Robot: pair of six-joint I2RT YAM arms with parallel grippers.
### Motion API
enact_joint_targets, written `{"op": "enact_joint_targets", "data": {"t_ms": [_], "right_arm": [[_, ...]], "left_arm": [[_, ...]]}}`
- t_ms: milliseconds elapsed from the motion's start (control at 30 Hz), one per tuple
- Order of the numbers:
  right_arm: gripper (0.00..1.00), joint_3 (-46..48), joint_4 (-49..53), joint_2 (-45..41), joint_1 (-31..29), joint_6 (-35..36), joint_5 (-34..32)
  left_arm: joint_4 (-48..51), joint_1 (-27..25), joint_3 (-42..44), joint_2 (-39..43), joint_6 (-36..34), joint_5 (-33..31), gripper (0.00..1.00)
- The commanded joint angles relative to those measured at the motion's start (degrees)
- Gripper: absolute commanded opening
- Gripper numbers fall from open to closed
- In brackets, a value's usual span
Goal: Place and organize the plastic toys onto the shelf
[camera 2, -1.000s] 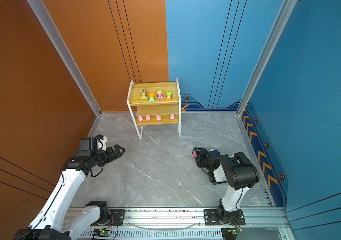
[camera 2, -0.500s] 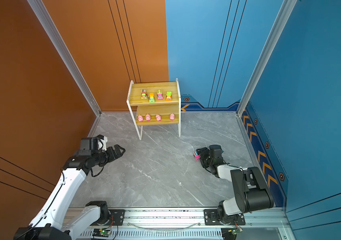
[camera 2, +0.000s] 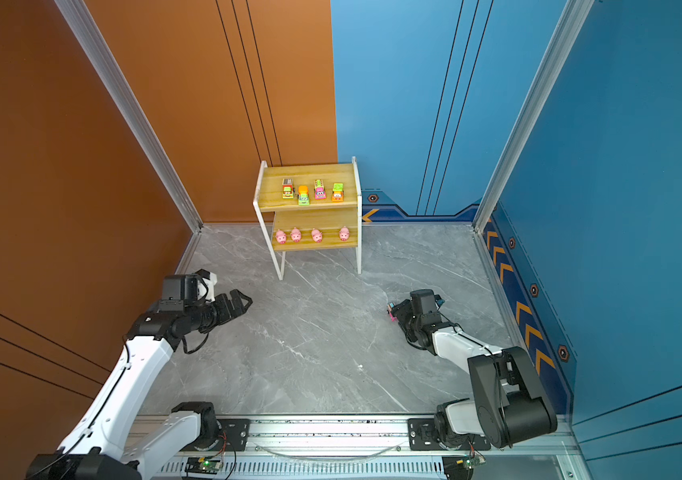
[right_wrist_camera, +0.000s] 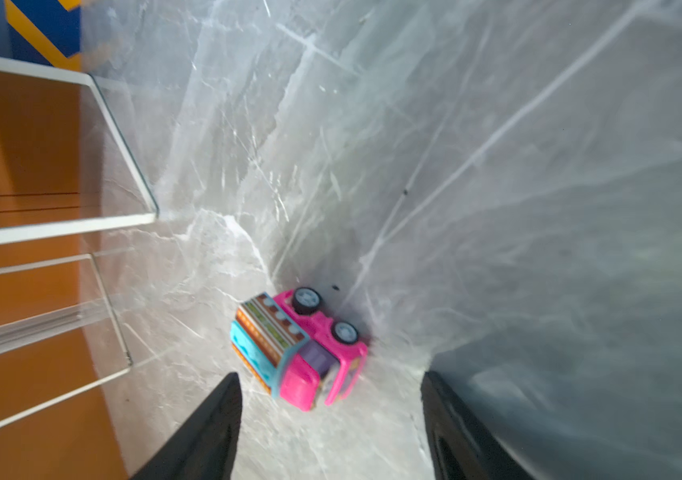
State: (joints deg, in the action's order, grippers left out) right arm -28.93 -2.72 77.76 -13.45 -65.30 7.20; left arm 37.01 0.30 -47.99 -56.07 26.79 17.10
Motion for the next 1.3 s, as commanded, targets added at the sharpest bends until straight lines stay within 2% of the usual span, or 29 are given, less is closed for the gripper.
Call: {"op": "enact_joint_targets", "data": {"t_ms": [0,100,233,467,600,733,933,1100,1267], "right_arm": [[0.70,-0.31,20.06,-2.66,-1.94,5.90,-9.31],[0.70,-2.84,21.57,-6.06,-3.21,14.41,-12.10],[0.69,-6.07,21.21,-8.01,-6.62,26.85,-11.95],[0.68,-11.10,22.32,-7.30,-14.37,44.94,-15.80],[0.69,-10.46,19.89,-7.12,-13.19,49.45,-13.09],[0.69,-10.29,18.98,-6.46,-11.95,52.07,-12.34],[0.65,-11.06,18.97,-4.48,-10.23,55.22,-10.62],[0.57,-13.61,19.36,-0.61,-9.40,57.19,-10.20],[0.56,-17.47,21.18,4.98,-9.33,59.53,-11.29]], "left_arm": [[0.03,-0.47,0.98,0.17,-0.90,-0.31,0.98],[-0.10,-0.79,0.88,0.26,-1.36,0.53,0.98],[-0.10,-3.08,0.56,0.93,-3.72,-0.45,0.98],[-2.25,-15.73,-2.72,2.35,-9.27,-4.96,0.98],[-2.22,-23.48,-5.77,0.87,-17.08,-5.81,0.98],[-2.29,-27.11,-5.98,0.67,-23.90,-3.79,0.98],[-4.95,-27.71,-1.38,3.96,-25.49,-1.13,0.98],[-5.33,-28.17,-0.85,5.46,-25.44,-2.38,0.98],[-5.45,-28.39,-0.77,5.64,-25.38,-2.14,0.98]]}}
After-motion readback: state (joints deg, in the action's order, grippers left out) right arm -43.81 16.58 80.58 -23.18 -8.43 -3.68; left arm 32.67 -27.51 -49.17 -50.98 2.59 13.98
